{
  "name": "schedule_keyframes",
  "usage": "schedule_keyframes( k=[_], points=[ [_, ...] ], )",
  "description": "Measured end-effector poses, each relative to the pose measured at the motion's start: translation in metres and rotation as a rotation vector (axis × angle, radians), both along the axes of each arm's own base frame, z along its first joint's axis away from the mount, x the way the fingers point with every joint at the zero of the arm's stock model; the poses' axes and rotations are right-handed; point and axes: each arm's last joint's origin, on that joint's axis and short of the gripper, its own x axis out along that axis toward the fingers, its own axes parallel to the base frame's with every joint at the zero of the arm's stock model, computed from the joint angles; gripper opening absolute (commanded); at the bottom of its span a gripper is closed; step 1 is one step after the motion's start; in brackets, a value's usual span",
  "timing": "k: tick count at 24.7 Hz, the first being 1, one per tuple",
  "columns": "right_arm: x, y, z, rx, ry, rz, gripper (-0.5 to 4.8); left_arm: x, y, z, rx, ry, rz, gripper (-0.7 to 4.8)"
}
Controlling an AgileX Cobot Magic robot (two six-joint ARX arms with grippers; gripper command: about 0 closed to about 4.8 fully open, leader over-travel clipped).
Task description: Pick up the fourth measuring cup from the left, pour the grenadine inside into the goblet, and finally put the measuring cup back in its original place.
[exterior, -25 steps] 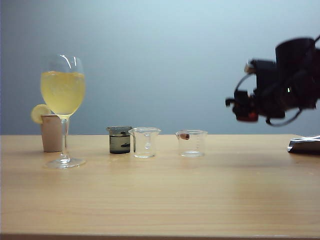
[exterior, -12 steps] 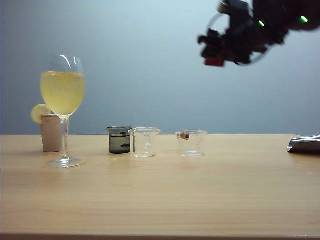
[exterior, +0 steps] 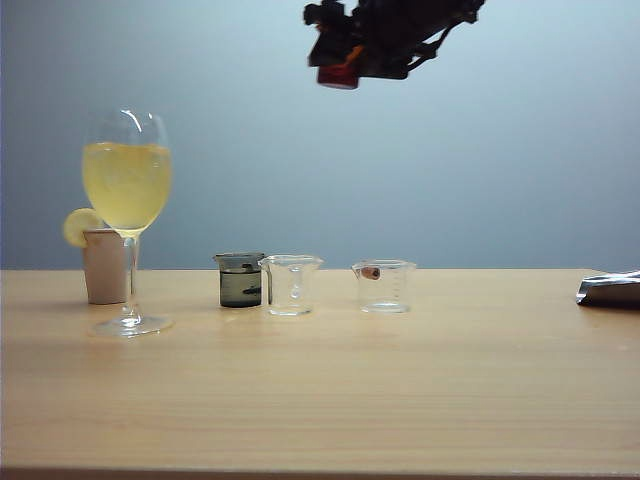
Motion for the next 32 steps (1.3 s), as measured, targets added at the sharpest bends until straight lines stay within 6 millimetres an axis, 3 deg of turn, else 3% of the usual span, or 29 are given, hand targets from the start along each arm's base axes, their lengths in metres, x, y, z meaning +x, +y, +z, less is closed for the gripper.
schedule_keyframes(
  k=[5,15,26,32],
  points=[
    [-0.006,0.042,-0.006,-0.031,0.008,0.092,-0.05,0.0,0.0,-0.001,0.002,0.008,0.0,-0.06],
    [-0.004,0.096,-0.013,-0.053,-0.009,0.208,-0.05,0.0,0.0,-0.001,0.002,0.01,0.0,-0.06],
    [-0.02,0.122,-0.015,-0.18,-0.118,0.329,-0.05,0.0,0.0,-0.001,0.003,0.01,0.0,-0.06],
    [-0.022,0.126,-0.017,-0.248,-0.191,0.343,-0.05,0.0,0.0,-0.001,0.003,0.01,0.0,-0.06]
  ],
)
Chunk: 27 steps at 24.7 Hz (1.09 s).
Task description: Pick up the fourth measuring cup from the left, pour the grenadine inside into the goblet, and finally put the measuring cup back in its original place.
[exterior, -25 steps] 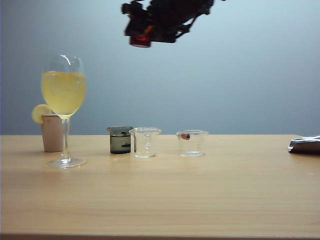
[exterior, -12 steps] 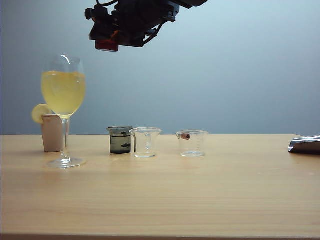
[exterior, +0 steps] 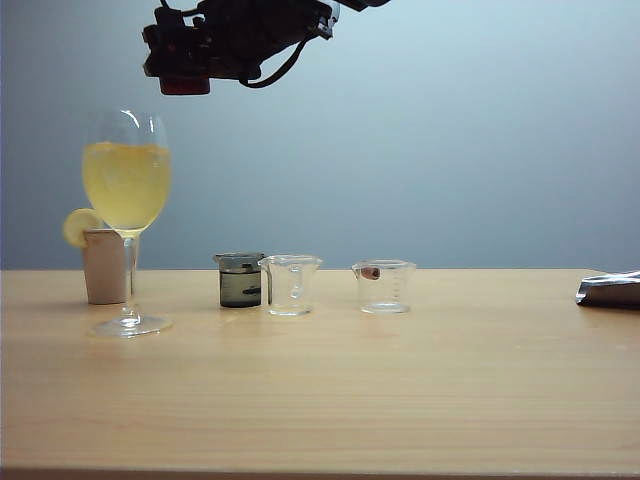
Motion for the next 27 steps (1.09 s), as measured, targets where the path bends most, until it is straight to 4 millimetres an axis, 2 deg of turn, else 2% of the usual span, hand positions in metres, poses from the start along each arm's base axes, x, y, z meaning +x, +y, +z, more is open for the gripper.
schedule_keyframes(
  k=[8,12,27],
  points=[
    [0.0,0.009,-0.015,-0.114,-0.095,0.013,-0.05,0.0,0.0,0.0,0.0,0.001,0.0,-0.06],
    [-0.001,0.01,-0.014,-0.168,-0.196,0.015,-0.05,0.0,0.0,0.0,0.0,0.0,0.0,-0.06],
    [-0.004,0.013,-0.014,-0.313,-0.401,0.04,-0.05,0.0,0.0,-0.001,0.002,0.005,0.0,-0.06]
  ],
)
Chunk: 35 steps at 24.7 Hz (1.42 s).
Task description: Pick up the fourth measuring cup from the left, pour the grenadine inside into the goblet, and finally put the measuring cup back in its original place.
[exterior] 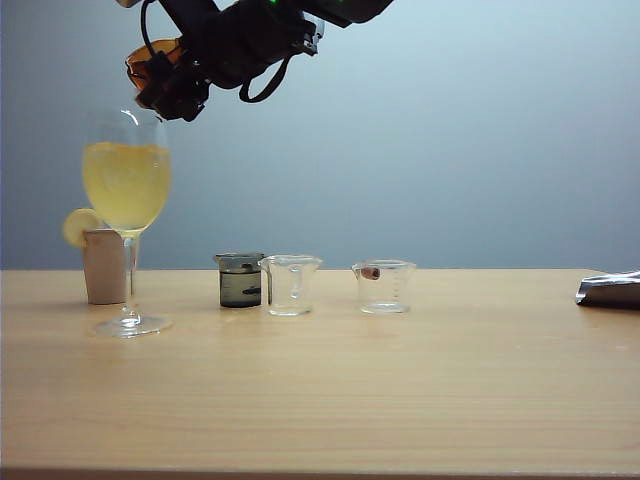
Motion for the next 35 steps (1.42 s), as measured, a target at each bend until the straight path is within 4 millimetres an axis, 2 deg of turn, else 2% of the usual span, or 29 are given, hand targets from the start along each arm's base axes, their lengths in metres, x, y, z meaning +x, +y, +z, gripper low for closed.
schedule_keyframes(
  k=[35],
  points=[
    [-0.006,0.0101,-0.0061,-0.199,-0.274,0.025,-0.05,-0.0001,0.0,-0.0005,0.002,0.005,0.0,-0.06]
  ],
)
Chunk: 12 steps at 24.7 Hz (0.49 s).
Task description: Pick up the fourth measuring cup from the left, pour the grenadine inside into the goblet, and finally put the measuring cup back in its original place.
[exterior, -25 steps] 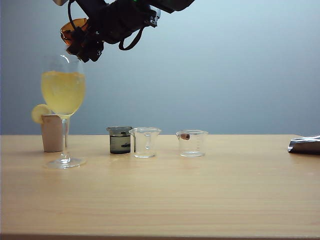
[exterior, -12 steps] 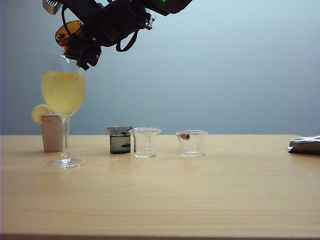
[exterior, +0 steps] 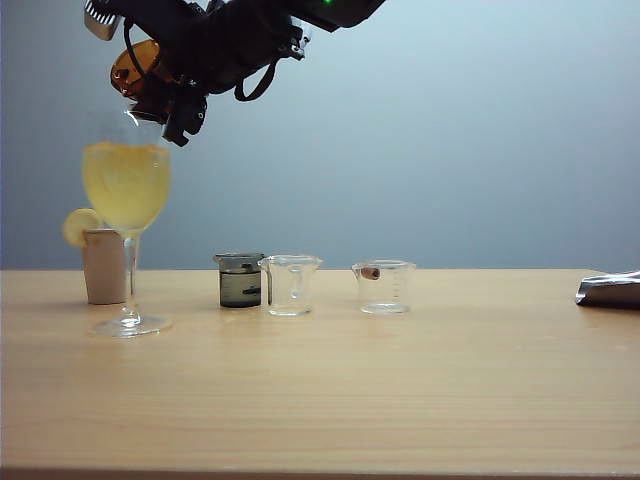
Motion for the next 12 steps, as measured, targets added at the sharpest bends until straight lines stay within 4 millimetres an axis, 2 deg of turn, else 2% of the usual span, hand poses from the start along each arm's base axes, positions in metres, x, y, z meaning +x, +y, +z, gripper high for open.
schedule_keyframes(
  k=[12],
  points=[
    [-0.0001,0.0002,0.0,-0.036,-0.051,-0.012,-0.05,-0.0001,0.0,-0.0006,0.002,0.006,0.0,-0.06]
  ],
)
